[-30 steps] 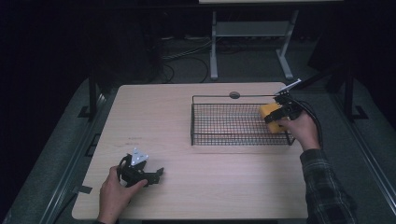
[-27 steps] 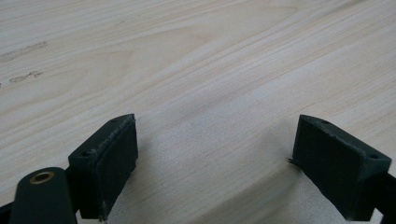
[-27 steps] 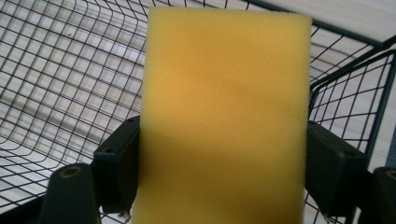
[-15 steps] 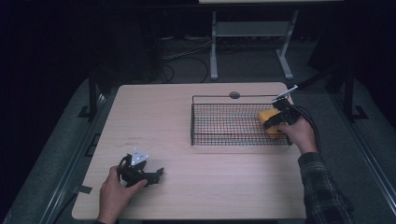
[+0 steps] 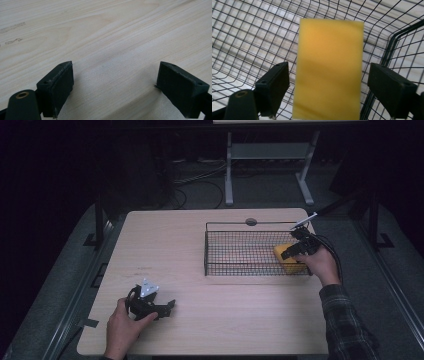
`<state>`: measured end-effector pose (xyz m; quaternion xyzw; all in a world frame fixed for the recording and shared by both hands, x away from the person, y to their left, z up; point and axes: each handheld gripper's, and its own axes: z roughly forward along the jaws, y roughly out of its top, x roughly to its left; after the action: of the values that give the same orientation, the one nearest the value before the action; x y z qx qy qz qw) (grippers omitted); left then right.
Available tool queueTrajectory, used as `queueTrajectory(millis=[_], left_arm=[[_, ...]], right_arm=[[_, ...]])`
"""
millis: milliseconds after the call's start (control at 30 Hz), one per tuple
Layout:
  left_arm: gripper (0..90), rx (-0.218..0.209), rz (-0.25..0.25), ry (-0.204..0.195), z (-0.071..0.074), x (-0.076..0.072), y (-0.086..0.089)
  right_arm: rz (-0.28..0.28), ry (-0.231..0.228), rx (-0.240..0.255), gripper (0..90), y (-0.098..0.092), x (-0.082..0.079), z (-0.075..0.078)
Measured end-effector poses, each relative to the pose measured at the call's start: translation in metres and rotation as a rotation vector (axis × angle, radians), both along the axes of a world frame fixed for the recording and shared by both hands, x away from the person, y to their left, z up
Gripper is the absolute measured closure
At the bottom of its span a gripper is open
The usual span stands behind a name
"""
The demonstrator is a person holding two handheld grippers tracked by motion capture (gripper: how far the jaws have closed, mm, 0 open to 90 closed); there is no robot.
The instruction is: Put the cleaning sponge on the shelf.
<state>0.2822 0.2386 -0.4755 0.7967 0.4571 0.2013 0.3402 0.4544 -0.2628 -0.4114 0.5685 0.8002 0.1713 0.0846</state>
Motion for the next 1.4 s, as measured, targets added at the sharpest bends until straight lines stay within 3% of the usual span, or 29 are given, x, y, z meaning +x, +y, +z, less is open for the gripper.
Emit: queueTrajectory(millis=[267,667,1100,1400], left_arm=[[13.2,0.001,0.0,0.0,0.0,0.0,0.0],[13.2,0.001,0.0,0.0,0.0,0.0,0.0],[13.1,0.002,0.003,0.0,0.0,0.001,-0.001],[13.2,0.002,0.003,-0.001,0.0,0.002,-0.001]], right_arm=[[0.014,-0.049,0.012,15.4,0.0,-0.011,0.019],[0.105,-0.154,0.066,8.9,0.009,-0.046,0.043],[0.203,-0.216,0.071,6.8,0.023,-0.095,0.039],[0.22,-0.254,0.08,6.9,0.024,-0.12,0.029]])
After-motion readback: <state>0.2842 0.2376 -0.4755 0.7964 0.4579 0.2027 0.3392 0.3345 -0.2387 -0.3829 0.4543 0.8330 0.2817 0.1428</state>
